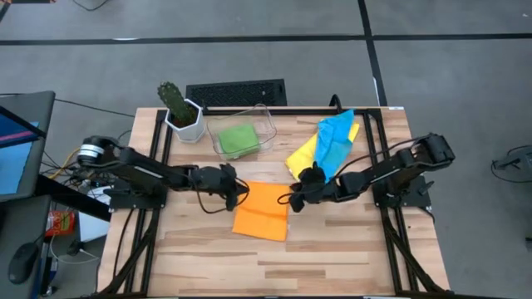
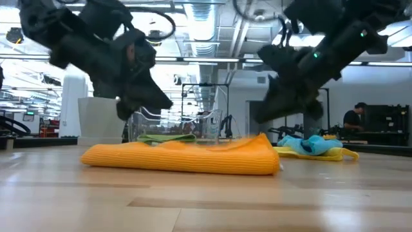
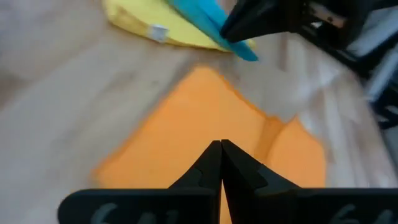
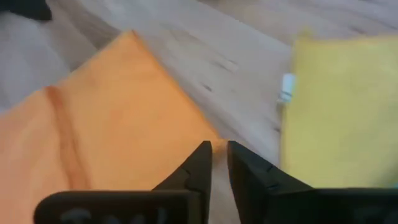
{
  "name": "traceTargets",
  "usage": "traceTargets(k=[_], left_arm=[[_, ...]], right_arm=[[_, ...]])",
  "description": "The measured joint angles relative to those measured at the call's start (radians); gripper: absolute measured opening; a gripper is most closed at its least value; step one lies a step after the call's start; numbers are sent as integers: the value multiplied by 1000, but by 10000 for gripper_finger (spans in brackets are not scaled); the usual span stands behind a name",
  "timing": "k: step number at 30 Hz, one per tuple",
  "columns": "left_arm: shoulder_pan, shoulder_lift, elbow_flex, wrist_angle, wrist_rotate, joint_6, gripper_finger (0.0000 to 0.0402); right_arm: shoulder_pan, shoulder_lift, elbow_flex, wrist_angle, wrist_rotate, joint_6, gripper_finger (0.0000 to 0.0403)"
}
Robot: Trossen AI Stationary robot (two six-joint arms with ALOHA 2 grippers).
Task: Fold microfiber towels
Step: Fold the orange microfiber cloth
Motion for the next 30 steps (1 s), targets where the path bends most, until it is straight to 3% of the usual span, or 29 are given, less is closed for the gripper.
traceTargets(k=[5,12,17,26,30], left_arm=[[2,-42,-4,-151,-127,6,0],[43,-20,-2,-154,-94,0,7],[146,-21,-2,-152,-18,15,56],[182,111,0,-113,148,21,166],[171,177,22,-111,133,20,187]], right_arm=[[-12,15,-1,-44,-46,32,104],[-39,38,1,-46,-148,162,177],[-71,40,13,-59,-174,203,222],[-71,134,156,-173,-190,199,214],[-64,198,206,-214,-207,190,207]])
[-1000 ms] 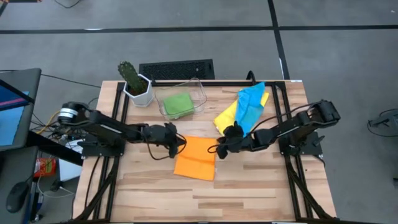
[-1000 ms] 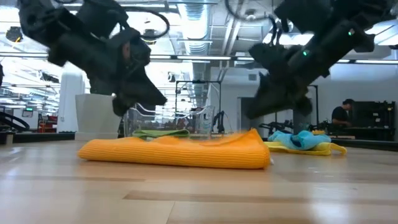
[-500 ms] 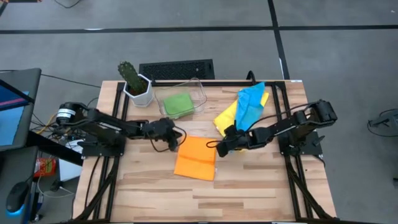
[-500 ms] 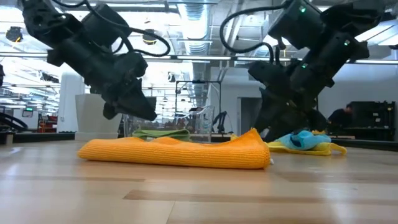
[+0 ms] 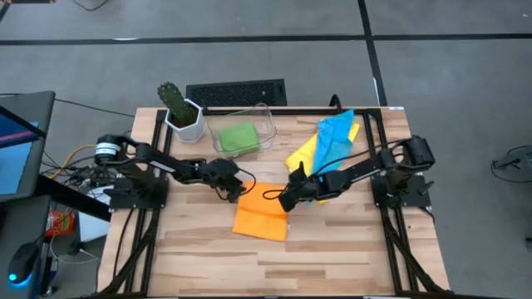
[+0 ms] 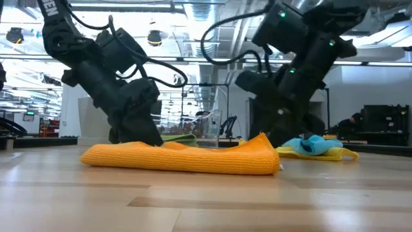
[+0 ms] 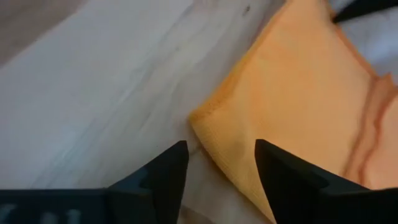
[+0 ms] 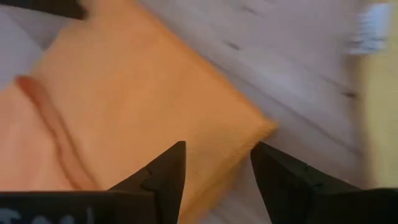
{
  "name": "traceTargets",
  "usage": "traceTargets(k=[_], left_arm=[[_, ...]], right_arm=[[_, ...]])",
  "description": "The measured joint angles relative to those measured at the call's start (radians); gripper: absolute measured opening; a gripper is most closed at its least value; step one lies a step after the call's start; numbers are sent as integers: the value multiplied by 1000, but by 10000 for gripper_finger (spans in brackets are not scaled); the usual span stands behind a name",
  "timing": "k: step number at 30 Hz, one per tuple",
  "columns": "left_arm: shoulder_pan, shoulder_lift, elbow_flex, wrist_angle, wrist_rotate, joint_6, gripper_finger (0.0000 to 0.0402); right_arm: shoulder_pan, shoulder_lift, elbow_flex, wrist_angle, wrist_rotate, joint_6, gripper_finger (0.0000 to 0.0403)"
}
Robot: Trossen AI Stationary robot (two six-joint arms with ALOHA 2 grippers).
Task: Fold microfiber towels
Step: Fold the orange microfiber cloth
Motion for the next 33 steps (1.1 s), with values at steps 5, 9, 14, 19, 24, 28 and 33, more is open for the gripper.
traceTargets(k=[5,9,14,19,24,28,33], left_arm=[[-1,27,17,1,-62,-9,192],[0,28,16,-9,-139,-57,192],[0,63,15,-7,-158,-73,176],[1,112,18,46,-163,-86,128],[2,121,15,67,-157,-86,67],[3,123,14,69,-143,-89,21],[4,105,10,101,-123,-133,5]], right_arm=[[-1,49,56,-80,1,15,205],[0,50,63,-116,-16,26,205],[0,51,63,-114,-18,28,205],[0,51,64,-128,-19,34,189],[-1,52,63,-145,-17,21,108],[-1,53,62,-145,-19,21,29],[9,57,84,-155,-30,6,21]])
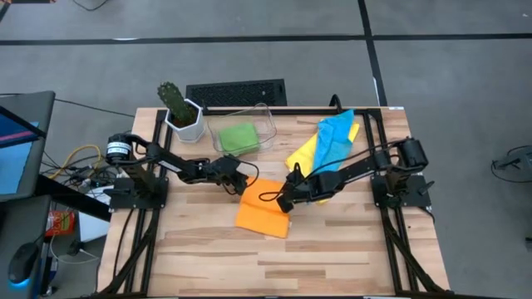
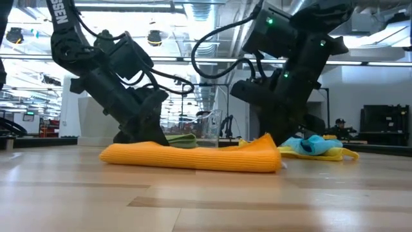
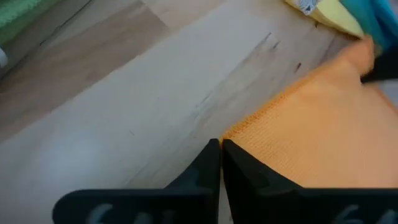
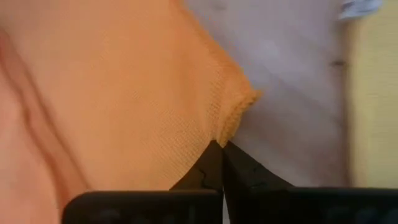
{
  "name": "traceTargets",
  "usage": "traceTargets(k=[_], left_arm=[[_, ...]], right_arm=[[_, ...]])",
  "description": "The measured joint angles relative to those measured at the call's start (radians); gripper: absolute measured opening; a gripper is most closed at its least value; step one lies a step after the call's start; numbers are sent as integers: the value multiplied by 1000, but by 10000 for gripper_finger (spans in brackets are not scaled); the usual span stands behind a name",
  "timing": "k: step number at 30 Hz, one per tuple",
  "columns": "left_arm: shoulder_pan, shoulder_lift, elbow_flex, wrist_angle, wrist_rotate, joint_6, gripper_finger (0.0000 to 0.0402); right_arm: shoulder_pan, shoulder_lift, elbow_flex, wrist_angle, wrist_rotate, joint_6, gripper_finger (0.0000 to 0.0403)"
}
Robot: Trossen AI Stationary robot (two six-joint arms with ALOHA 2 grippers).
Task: Fold microfiber towels
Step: Fold the orange microfiber cloth
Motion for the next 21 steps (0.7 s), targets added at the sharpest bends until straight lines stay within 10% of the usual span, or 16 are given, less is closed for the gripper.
traceTargets(k=[21], left_arm=[[-150,-395,2,-176,5,-17,0]], right_arm=[[109,-131,92,-132,139,-82,7]])
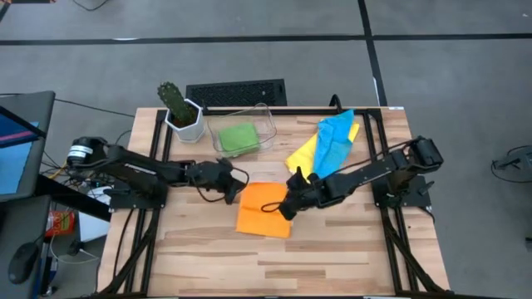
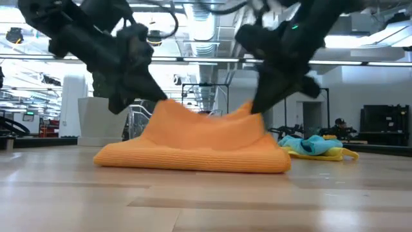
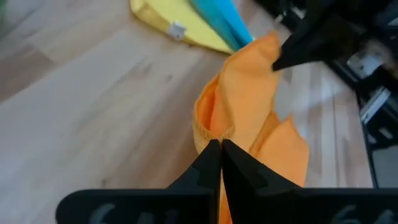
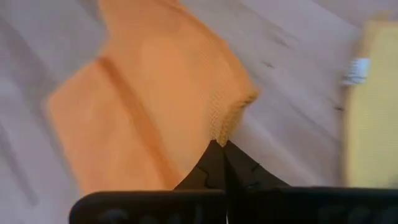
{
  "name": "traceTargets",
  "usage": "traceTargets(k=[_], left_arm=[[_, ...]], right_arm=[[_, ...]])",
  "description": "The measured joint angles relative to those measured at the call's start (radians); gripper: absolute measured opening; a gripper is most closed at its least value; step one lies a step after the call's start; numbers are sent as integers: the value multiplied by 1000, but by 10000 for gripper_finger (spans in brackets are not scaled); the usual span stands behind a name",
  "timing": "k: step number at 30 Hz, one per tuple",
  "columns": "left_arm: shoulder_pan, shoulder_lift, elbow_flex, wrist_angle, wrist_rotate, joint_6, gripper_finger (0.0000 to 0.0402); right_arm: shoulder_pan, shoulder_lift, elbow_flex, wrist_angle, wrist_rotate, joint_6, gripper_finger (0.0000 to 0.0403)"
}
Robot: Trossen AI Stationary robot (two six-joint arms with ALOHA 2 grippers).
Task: Fold microfiber towels
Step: Fold the orange microfiber cloth
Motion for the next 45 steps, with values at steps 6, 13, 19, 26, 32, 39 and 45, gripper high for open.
traceTargets(k=[6,13,19,26,32,39,45], left_arm=[[-123,-31,-1,-51,-35,-1,0],[-250,-23,0,-96,-116,-30,0],[-313,-23,0,-104,-179,-64,0],[-366,-23,0,-106,-231,-89,0],[-394,-4,1,-101,-250,-109,0],[-437,110,1,-2,-242,-138,0],[-446,185,1,56,-210,-171,0]], right_arm=[[104,17,3,34,66,10,10],[200,28,2,60,140,22,11],[249,41,2,97,158,-8,15],[277,96,-2,125,156,-8,18],[287,112,2,144,157,-8,20],[301,112,2,116,156,-9,26],[319,112,2,135,151,-66,34]])
